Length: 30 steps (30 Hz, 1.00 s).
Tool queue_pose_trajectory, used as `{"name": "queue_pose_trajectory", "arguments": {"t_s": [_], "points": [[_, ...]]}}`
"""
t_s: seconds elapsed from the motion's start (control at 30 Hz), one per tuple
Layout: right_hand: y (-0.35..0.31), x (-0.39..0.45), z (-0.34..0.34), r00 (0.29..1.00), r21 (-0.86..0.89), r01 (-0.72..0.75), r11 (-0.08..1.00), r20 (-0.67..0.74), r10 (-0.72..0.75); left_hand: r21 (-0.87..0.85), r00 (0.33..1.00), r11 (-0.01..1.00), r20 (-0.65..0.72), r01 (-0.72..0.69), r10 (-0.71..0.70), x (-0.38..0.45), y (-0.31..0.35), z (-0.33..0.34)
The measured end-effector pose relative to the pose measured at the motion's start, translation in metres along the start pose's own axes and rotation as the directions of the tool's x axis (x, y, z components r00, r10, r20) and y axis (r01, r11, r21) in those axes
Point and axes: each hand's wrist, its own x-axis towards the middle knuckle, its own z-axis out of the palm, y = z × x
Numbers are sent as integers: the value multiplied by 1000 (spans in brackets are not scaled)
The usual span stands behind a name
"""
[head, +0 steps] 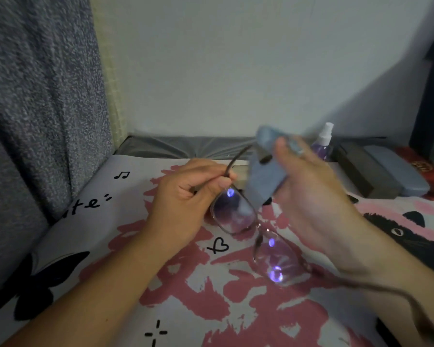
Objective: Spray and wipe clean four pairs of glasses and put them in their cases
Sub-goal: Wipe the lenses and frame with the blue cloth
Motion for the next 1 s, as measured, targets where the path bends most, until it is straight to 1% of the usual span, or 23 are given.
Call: {"name": "queue_pose_trajectory", "arguments": {"t_s": [0.03, 0.07, 0.1, 0.13, 0.17, 0.2, 0.23, 0.27, 0.33, 0.4, 0.47, 0.5, 0.53, 0.6, 0.63, 0.7, 0.73, 0.8, 0.87, 0.93, 1.0], "points": [[2, -3, 3, 987, -2, -52, 999, 155, 52, 21, 1000, 1000, -22, 0, 0, 1, -2, -2], [4, -4, 2, 950, -65, -73, 995, 300, 89, 47, 999, 999, -32, 0, 1, 2, -4, -5], [3, -5, 0, 905, -118, -81, 990, 409, 122, 71, 999, 997, -33, -3, 5, 2, -5, -8], [3, -4, -4, 871, -127, -101, 987, 468, 150, 88, 999, 996, -31, -6, 9, 3, -6, -10], [2, -2, -8, 848, -85, -146, 986, 501, 169, 93, 1000, 996, -28, -6, 8, 4, -5, -11], [0, -1, -10, 837, -42, -191, 981, 515, 185, 91, 1000, 996, -23, -4, 7, 5, -5, -12], [2, 0, -11, 849, -13, -202, 979, 496, 182, 83, 1000, 997, -15, -6, 7, 5, -5, -11], [5, 1, -10, 878, -14, -176, 984, 450, 163, 74, 1000, 997, -10, -11, 12, 5, -4, -10], [13, 1, -5, 926, -126, -92, 988, 353, 132, 66, 1000, 997, 9, -26, 25, 3, -2, -7], [21, -2, 0, 920, -295, -88, 952, 343, 191, 103, 993, 989, 66, -107, 100, 1, 1, -3], [19, -8, 8, 886, -428, -84, 900, 382, 264, 127, 974, 972, 134, -198, 181, -1, 3, 1], [18, -10, 9, 875, -460, -78, 885, 394, 281, 122, 968, 969, 160, -214, 194, -1, 3, 1], [16, -12, 8, 866, -451, -83, 888, 409, 289, 107, 963, 970, 180, -219, 198, -1, 2, 1], [14, -12, 6, 839, -360, -158, 919, 441, 317, 69, 966, 980, 196, -184, 167, -1, 0, 1], [14, -12, 4, 815, -296, -240, 925, 456, 358, 48, 971, 988, 196, -146, 134, -1, 0, 0], [13, -8, -3, 747, -180, -404, 897, 501, 437, 3, 980, 997, 186, -73, 71, 0, 1, -2], [12, -7, -5, 704, -150, -453, 879, 545, 455, -4, 982, 999, 178, -53, 53, 0, 1, -3], [11, -3, -9, 623, -145, -501, 853, 624, 472, -3, 985, 999, 163, -51, 50, 1, 0, -5], [12, -2, -10, 576, -164, -523, 836, 655, 489, 5, 985, 998, 157, -70, 68, 2, 0, -6], [16, -1, -8, 565, -174, -528, 831, 659, 497, 24, 981, 996, 177, -91, 85, 2, 0, -3], [21, -3, -3, 592, -198, -510, 837, 625, 509, 31, 974, 994, 205, -101, 93, 0, -3, 0]]}}
